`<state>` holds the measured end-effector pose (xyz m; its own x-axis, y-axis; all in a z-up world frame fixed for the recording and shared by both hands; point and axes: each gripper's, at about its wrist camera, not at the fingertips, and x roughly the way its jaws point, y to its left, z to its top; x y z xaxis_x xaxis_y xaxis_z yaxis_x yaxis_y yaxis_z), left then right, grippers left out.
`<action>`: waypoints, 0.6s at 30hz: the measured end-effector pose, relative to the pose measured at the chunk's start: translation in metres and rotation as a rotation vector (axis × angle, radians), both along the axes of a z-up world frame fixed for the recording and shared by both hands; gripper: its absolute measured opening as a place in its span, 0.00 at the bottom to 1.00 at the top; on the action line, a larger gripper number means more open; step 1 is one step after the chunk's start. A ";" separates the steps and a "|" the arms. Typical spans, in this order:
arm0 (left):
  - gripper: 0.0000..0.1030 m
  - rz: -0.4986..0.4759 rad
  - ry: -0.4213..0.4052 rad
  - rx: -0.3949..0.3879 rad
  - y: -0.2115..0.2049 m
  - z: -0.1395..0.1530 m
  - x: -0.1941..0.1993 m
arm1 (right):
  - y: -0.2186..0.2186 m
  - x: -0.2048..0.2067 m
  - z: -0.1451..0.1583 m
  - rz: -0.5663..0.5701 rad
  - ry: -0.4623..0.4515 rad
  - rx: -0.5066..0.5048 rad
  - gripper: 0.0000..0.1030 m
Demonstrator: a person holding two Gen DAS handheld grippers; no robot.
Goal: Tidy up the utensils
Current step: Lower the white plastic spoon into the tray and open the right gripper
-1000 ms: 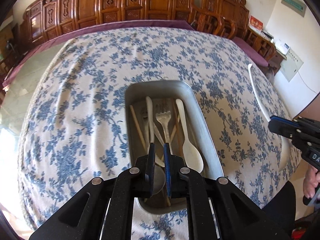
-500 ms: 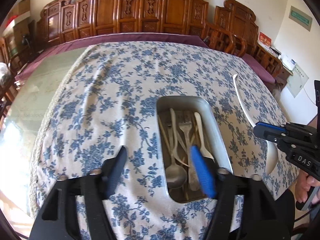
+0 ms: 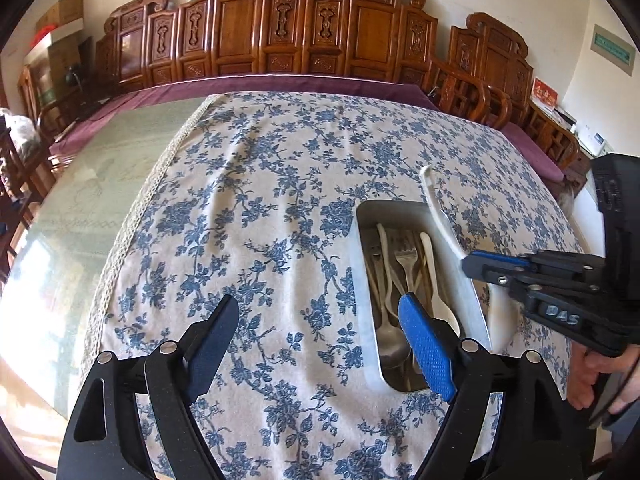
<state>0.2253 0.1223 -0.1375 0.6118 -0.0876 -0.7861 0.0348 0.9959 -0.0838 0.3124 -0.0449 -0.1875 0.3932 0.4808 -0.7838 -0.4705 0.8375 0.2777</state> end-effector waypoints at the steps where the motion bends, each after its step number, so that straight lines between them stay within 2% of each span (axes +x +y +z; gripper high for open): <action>1: 0.76 0.001 -0.001 0.001 0.001 0.000 -0.001 | 0.003 0.002 -0.004 -0.002 0.009 -0.005 0.11; 12: 0.76 0.011 -0.006 0.006 0.006 0.003 -0.003 | 0.014 0.024 -0.052 -0.036 0.097 -0.080 0.11; 18: 0.76 0.012 -0.006 0.011 0.006 0.005 -0.005 | 0.016 0.025 -0.056 -0.031 0.093 -0.091 0.12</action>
